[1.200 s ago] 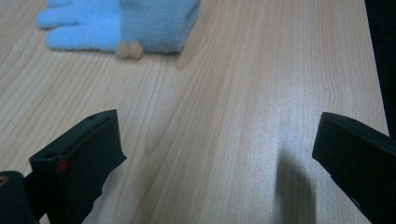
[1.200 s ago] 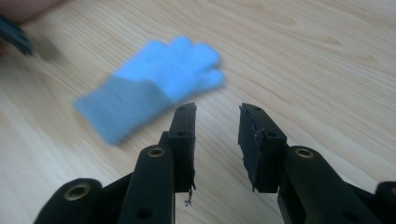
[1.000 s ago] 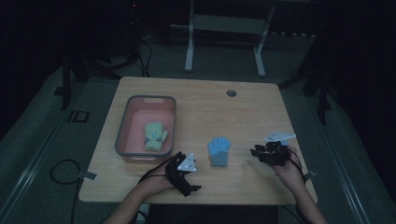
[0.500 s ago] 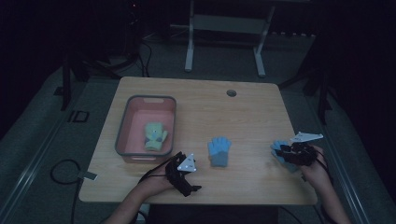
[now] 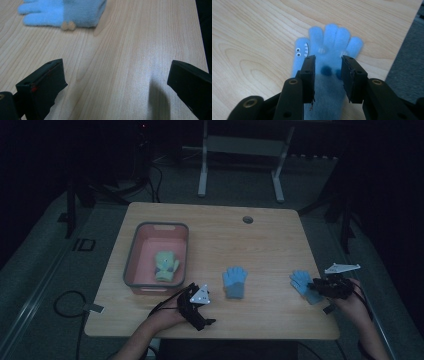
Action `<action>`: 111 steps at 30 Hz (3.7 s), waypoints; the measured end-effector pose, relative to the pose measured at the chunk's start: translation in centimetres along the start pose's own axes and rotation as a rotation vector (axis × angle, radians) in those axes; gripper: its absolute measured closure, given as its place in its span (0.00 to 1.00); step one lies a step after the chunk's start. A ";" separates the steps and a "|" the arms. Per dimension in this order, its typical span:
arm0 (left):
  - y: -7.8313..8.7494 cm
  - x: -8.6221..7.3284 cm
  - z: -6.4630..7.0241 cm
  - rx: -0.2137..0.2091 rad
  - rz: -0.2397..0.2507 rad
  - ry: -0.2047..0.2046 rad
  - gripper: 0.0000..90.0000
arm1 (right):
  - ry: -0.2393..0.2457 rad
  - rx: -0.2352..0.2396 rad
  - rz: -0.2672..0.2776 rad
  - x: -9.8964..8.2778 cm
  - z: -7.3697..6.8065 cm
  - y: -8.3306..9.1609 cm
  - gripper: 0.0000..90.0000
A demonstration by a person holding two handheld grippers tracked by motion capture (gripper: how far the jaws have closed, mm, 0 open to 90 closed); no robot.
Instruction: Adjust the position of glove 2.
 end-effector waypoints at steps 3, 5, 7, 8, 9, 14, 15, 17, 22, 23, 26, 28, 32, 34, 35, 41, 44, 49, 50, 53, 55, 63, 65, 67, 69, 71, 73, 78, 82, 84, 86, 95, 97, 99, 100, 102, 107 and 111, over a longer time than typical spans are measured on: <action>0.0 0.0 0.0 0.001 0.000 -0.001 0.02 | -0.002 0.008 0.005 -0.1 0.1 -0.7 0.70; 0.0 0.0 0.0 0.000 0.001 -0.001 0.02 | 0.005 0.008 -0.001 -0.2 0.2 -1.3 0.69; 0.0 0.0 0.0 -0.001 0.000 -0.001 0.02 | 0.006 0.012 -0.005 -0.2 0.2 -1.5 0.69; 0.0 0.0 0.0 -0.002 -0.002 0.001 0.02 | 0.009 0.014 -0.012 -0.4 0.3 -1.9 0.69; 0.0 0.0 0.0 -0.002 -0.003 0.001 0.02 | 0.016 0.007 -0.028 -0.6 0.4 -2.3 0.70; 0.0 0.0 0.0 -0.004 -0.003 -0.002 0.02 | 0.038 -0.009 -0.053 -0.7 0.2 -2.6 0.77; 0.0 0.0 0.0 -0.004 -0.002 -0.003 0.02 | 0.041 -0.020 -0.059 -0.7 0.1 -2.6 0.83; 0.0 0.0 0.0 -0.003 -0.002 -0.002 0.02 | 0.037 -0.034 -0.068 -0.6 -0.2 -2.6 0.91; 0.1 0.0 0.0 0.000 -0.003 -0.006 0.02 | -0.013 -0.076 -0.086 -0.4 -0.4 -2.5 0.95; 0.1 0.1 0.0 0.000 -0.003 -0.007 0.02 | -0.020 -0.089 -0.085 -0.2 -0.5 -2.3 0.96; 0.2 0.1 0.0 0.002 0.001 -0.007 0.02 | -0.047 -0.105 -0.053 1.2 -1.4 -1.4 0.96; 0.3 0.2 0.0 0.001 0.008 -0.007 0.02 | -0.076 -0.126 -0.021 2.6 -2.0 -0.4 0.96; 0.3 0.2 0.0 0.002 0.009 -0.005 0.02 | -0.094 -0.129 0.028 5.0 -3.7 1.1 0.96; 0.3 0.2 -0.1 0.003 0.009 -0.006 0.02 | -0.113 -0.119 0.051 5.9 -4.7 1.3 0.96; 0.3 0.3 -0.1 0.004 0.011 -0.003 0.02 | -0.128 -0.116 0.067 6.4 -5.2 1.4 0.96; 0.3 0.3 0.0 0.005 0.011 -0.004 0.02 | -0.178 -0.147 0.088 8.1 -7.5 0.7 0.96; 0.3 0.3 -0.1 0.006 0.013 -0.002 0.02 | -0.209 -0.136 0.098 8.6 -8.3 0.4 0.96; 0.3 0.3 -0.1 0.007 0.013 -0.001 0.02 | -0.239 -0.129 0.117 9.6 -9.7 -0.1 0.96; 0.3 0.3 -0.1 0.008 0.013 -0.001 0.02 | -0.240 -0.131 0.119 9.8 -10.0 -0.3 0.96; 0.3 0.3 -0.1 0.008 0.015 -0.002 0.02 | -0.240 -0.142 0.124 10.3 -11.3 -1.3 0.96; 0.3 0.3 -0.1 0.006 0.015 0.002 0.02 | -0.243 -0.146 0.120 10.3 -11.5 -1.6 0.96; 0.3 0.3 -0.1 0.007 0.014 0.002 0.02 | -0.276 -0.143 0.064 8.6 -12.8 -5.3 0.96; 0.2 0.3 -0.1 0.007 0.013 0.002 0.02 | -0.289 -0.142 0.053 8.2 -12.6 -6.0 0.96; 0.2 0.3 0.0 0.006 0.012 0.001 0.02 | -0.300 -0.141 0.039 7.9 -12.5 -6.6 0.95; 0.2 0.2 0.0 0.007 0.010 0.000 0.02 | -0.314 -0.143 0.032 7.5 -12.3 -7.1 0.94; 0.2 0.2 -0.1 0.007 0.011 0.001 0.02 | -0.315 -0.146 0.018 7.2 -12.1 -7.6 0.93; 0.2 0.2 -0.1 0.006 0.012 0.001 0.02 | -0.315 -0.150 0.006 6.8 -12.0 -8.0 0.92; 0.2 0.2 -0.1 0.006 0.011 0.000 0.02 | -0.305 -0.151 0.002 6.6 -12.0 -8.2 0.88; 0.2 0.2 -0.1 0.004 0.008 -0.002 0.02 | -0.285 -0.144 0.009 7.0 -11.8 -7.5 0.83; 0.2 0.1 -0.1 0.006 0.004 -0.003 0.02 | -0.263 -0.143 0.016 7.3 -11.6 -6.9 0.81; 0.2 0.1 -0.1 0.008 0.001 -0.006 0.02 | -0.237 -0.143 0.026 7.6 -11.2 -6.3 0.78; 0.1 0.1 -0.1 0.008 -0.001 -0.007 0.02 | -0.086 0.052 0.094 8.3 -10.0 -4.7 0.69; 0.1 0.1 -0.1 0.008 -0.002 -0.006 0.02 | -0.039 0.077 0.095 8.1 -10.1 -4.5 0.69; 0.1 0.1 -0.1 0.009 -0.003 -0.006 0.02 | -0.019 0.088 0.094 8.1 -10.1 -4.5 0.69; 0.1 0.1 -0.1 0.008 -0.003 -0.006 0.02 | 0.005 0.111 0.096 7.9 -10.3 -4.4 0.69; 0.1 0.1 -0.1 0.007 -0.003 -0.005 0.02 | 0.050 0.132 0.088 7.7 -10.8 -4.4 0.69; 0.1 0.0 0.0 0.007 -0.006 -0.011 0.02 | 0.150 0.157 0.076 7.2 -11.6 -5.1 0.69; 0.1 0.0 0.0 0.007 -0.005 -0.008 0.02 | 0.173 0.162 0.044 6.8 -11.8 -6.0 0.70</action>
Point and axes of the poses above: each handheld gripper's, and its own axes: y roughly backward along the jaws, x roughly out of its top, z roughly to its right, the point moved 9 cm from there along -y, roughly forward along the jaws, and after that the axes turned 1 degree about y, right-handed, at the moved point
